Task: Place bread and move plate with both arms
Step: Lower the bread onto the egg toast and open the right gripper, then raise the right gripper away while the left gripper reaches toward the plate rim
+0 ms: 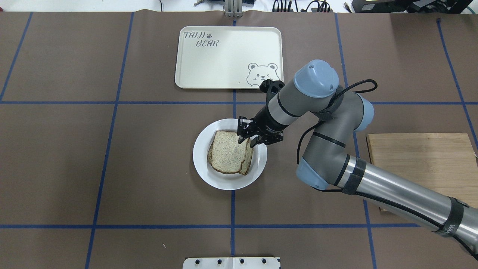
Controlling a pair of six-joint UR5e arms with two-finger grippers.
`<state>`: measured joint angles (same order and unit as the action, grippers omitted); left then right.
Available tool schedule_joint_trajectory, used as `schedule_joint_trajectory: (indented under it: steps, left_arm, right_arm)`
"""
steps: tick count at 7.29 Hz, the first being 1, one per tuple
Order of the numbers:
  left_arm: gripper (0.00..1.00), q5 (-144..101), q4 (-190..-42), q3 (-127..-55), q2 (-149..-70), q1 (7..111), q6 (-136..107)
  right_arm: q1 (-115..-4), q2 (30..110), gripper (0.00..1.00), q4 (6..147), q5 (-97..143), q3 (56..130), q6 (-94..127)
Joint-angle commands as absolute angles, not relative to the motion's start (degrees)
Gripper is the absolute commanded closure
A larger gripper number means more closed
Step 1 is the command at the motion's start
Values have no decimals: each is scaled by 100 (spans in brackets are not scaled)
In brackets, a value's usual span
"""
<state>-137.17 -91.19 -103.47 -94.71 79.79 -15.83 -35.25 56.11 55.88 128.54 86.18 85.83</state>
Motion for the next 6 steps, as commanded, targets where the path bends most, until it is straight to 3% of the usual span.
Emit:
schedule_joint_trajectory:
  steps: [1,4,6]
  left_arm:
    - [2,-14097,-9752,-10353,-9606,7648,-2719]
    - [2,-13932,-11552,-10284,-10044,5974,-6037]
    - [2,-12987,-11715,-10214,-10754,4569,-7500]
  right_arm:
    - [-3760,6184,0,5590,12920,9050,8508]
    - [-4577,6818,0,5607,12920,9377,8081]
    - [-5060,7398,0,5616,12868,9422,7010]
